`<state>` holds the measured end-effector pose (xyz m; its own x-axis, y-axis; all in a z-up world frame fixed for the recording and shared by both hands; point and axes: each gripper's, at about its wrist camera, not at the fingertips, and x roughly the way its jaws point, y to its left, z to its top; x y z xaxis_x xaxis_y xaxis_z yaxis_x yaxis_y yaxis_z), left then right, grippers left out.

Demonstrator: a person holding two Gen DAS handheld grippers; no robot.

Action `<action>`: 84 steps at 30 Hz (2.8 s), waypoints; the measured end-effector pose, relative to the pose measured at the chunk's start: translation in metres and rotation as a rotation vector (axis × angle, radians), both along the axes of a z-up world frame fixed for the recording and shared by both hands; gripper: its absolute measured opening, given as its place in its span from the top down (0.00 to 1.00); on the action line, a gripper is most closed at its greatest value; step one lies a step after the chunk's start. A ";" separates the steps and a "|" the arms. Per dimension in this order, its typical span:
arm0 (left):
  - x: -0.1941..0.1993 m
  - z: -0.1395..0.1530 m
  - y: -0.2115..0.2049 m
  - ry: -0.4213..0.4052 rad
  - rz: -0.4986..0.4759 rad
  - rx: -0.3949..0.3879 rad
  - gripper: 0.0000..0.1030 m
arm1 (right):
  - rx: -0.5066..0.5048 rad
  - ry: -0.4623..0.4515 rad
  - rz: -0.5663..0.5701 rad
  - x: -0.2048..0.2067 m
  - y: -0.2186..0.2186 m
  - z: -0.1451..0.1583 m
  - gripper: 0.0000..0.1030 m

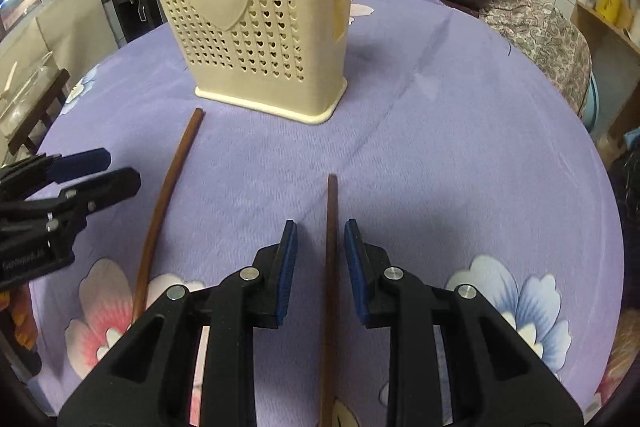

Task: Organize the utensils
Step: 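Lift the wooden chopstick with the right tool while the left tool grasps the last wooden chopstick, then carry both wooden chopsticks up and insert them into the cream holder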

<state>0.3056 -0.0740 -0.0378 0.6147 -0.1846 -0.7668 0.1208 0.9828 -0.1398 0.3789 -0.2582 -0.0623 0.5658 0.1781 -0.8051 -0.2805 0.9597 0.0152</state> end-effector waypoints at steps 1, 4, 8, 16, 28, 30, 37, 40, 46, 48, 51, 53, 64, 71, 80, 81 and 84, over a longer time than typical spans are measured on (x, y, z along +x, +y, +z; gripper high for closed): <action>0.002 -0.001 0.000 0.006 0.004 -0.008 0.45 | 0.002 0.000 -0.002 0.002 0.000 0.000 0.82; 0.009 -0.001 -0.006 0.007 -0.001 0.004 0.46 | 0.022 0.010 -0.022 0.008 -0.004 0.000 0.94; 0.020 -0.003 -0.017 0.014 0.000 0.032 0.46 | 0.073 0.033 -0.031 0.011 -0.013 0.001 0.94; 0.048 -0.008 -0.034 0.028 0.080 0.080 0.55 | 0.075 0.036 -0.062 0.014 -0.013 0.000 0.94; 0.055 -0.008 -0.060 0.031 0.067 0.169 0.90 | 0.110 0.016 -0.115 0.012 -0.017 -0.001 0.94; 0.052 -0.007 -0.055 0.038 0.051 0.128 0.90 | 0.135 -0.004 -0.121 0.008 -0.020 0.004 0.94; 0.016 0.033 -0.027 -0.093 -0.045 -0.014 0.92 | 0.262 -0.091 -0.111 -0.019 -0.035 0.038 0.94; -0.013 0.060 -0.014 -0.188 -0.089 -0.034 0.92 | 0.307 -0.141 -0.105 -0.038 -0.043 0.057 0.94; -0.056 0.105 0.027 -0.351 -0.158 -0.057 0.92 | 0.370 -0.268 -0.096 -0.081 -0.059 0.108 0.94; -0.068 0.120 0.041 -0.402 -0.168 -0.048 0.92 | 0.373 -0.313 -0.090 -0.096 -0.063 0.125 0.94; -0.079 0.133 0.040 -0.448 -0.176 -0.054 0.92 | 0.364 -0.371 -0.085 -0.117 -0.064 0.147 0.94; -0.084 0.136 0.050 -0.468 -0.175 -0.069 0.92 | 0.356 -0.390 -0.091 -0.122 -0.062 0.158 0.94; -0.074 0.161 0.067 -0.513 -0.164 -0.115 0.92 | 0.288 -0.433 -0.091 -0.127 -0.044 0.186 0.94; -0.053 0.195 0.071 -0.553 -0.165 -0.145 0.92 | 0.287 -0.456 -0.070 -0.102 -0.030 0.229 0.94; -0.018 0.289 0.053 -0.686 -0.166 -0.125 0.92 | 0.267 -0.597 -0.097 -0.039 -0.002 0.340 0.94; -0.011 0.298 0.051 -0.694 -0.157 -0.127 0.92 | 0.259 -0.610 -0.105 -0.032 0.001 0.348 0.94; 0.006 0.309 0.042 -0.716 -0.139 -0.129 0.92 | 0.240 -0.642 -0.123 -0.011 0.013 0.362 0.94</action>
<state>0.3119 -0.0320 0.2715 0.9206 -0.3587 -0.1543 0.3479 0.9329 -0.0931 0.3674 -0.2450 0.2997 0.9441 0.2135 -0.2512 -0.1945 0.9760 0.0984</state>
